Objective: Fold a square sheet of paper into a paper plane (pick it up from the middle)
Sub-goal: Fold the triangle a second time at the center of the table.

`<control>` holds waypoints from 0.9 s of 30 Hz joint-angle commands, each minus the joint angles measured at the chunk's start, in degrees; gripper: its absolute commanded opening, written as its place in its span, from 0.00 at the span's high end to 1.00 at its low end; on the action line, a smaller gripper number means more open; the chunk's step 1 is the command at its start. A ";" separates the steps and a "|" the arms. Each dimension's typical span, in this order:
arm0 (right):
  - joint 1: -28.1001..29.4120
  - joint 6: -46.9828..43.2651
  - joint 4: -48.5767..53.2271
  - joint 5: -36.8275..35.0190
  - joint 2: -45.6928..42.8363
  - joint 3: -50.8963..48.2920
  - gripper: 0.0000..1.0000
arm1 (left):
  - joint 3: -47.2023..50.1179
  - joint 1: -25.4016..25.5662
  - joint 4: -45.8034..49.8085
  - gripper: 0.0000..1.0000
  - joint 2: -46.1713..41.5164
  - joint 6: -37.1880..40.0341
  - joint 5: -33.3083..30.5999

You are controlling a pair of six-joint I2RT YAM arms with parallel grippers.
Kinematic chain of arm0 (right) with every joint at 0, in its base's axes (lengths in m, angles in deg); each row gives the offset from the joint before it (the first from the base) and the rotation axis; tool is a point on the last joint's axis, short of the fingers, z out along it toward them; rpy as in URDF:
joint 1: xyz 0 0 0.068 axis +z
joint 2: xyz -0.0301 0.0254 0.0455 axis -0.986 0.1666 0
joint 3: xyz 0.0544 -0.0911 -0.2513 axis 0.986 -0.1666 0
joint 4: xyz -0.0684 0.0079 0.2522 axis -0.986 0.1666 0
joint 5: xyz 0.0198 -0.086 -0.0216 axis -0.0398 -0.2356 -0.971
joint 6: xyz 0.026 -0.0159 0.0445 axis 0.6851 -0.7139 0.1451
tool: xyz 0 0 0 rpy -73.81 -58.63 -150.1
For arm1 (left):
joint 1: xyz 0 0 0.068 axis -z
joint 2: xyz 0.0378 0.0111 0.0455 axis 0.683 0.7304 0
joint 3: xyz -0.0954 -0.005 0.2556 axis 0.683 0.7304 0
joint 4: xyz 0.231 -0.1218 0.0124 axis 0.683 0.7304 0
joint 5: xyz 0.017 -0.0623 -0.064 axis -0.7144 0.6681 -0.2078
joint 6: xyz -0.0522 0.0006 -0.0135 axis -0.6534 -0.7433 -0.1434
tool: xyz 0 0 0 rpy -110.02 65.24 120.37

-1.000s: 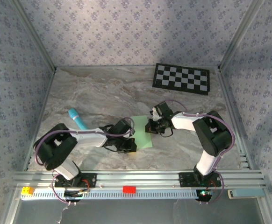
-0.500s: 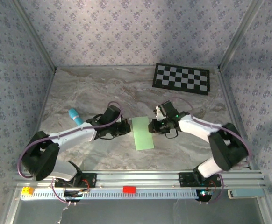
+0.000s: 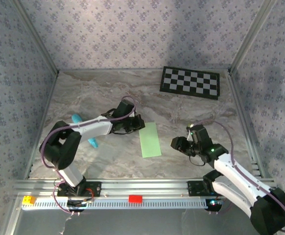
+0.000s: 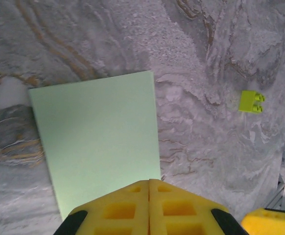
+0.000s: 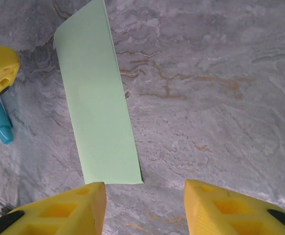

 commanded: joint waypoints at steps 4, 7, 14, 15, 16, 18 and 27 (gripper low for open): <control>-0.48 2.63 0.13 2.76 2.48 0.49 0.54 | -6.12 -0.32 1.46 0.93 4.78 1.78 3.45; -0.49 0.29 -0.49 6.57 6.08 2.32 0.54 | -7.66 -0.50 1.92 0.93 7.14 1.84 3.17; -0.21 -2.18 -2.18 11.76 12.79 5.83 0.55 | -9.23 -1.35 2.05 0.94 11.41 1.63 3.53; -0.12 -1.96 -2.88 11.87 13.11 5.84 0.54 | -9.14 -1.45 2.08 0.94 11.65 1.58 3.75; -0.10 -1.93 -3.23 11.86 13.36 5.80 0.54 | -9.08 -1.45 2.16 0.95 11.83 1.72 3.83; 0.02 -1.61 -3.85 11.74 13.70 5.84 0.54 | -8.62 -1.67 2.68 0.96 11.63 2.02 3.11; 0.40 -1.70 -6.07 15.02 17.52 6.63 0.53 | -6.39 -3.07 1.67 0.95 11.04 2.69 2.55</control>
